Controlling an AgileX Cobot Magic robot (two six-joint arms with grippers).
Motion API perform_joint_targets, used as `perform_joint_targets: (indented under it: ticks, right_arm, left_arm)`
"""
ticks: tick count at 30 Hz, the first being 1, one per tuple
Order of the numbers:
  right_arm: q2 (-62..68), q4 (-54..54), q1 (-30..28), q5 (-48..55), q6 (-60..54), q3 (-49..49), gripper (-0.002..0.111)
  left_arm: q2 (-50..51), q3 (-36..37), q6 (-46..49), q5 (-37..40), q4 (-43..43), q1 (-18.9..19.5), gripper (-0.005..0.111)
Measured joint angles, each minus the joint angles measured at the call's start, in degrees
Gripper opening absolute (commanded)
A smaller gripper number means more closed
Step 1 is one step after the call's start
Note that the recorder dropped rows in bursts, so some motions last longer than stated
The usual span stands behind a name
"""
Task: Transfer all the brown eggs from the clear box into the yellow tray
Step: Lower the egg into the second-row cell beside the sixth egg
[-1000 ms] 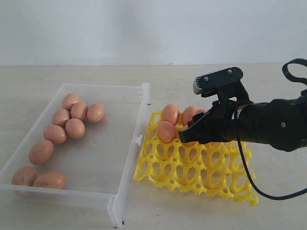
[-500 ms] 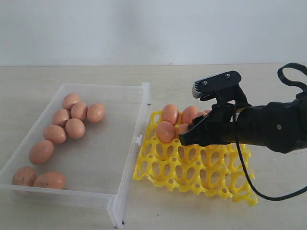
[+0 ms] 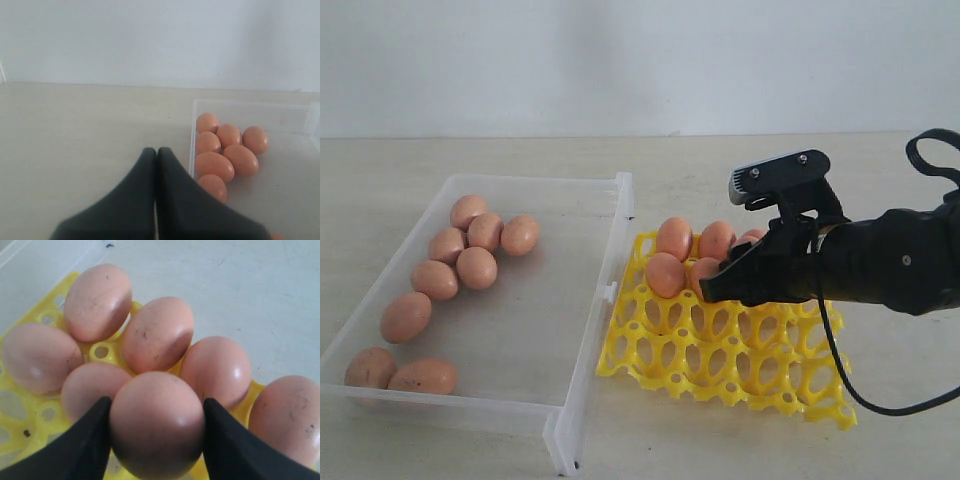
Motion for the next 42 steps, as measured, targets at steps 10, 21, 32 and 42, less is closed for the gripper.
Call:
perform_joint_targets:
  ticks: [10,21,32,42]
  right_arm:
    - [0.00,0.44,-0.12,1.46,-0.96,0.25,0.000]
    - [0.00,0.44,-0.12,1.46,-1.12,0.25,0.000]
    - [0.02,0.44,-0.12,0.85,-1.12,0.25,0.000]
    - [0.02,0.44,-0.12,1.08,-1.59,0.25,0.000]
  left_arm:
    - [0.00,0.00,0.00,0.00,0.00,0.00,-0.004]
    - [0.00,0.00,0.00,0.00,0.00,0.00,-0.004]
    - [0.00,0.00,0.00,0.00,0.00,0.00,-0.004]
    - [0.00,0.00,0.00,0.00,0.00,0.00,-0.004]
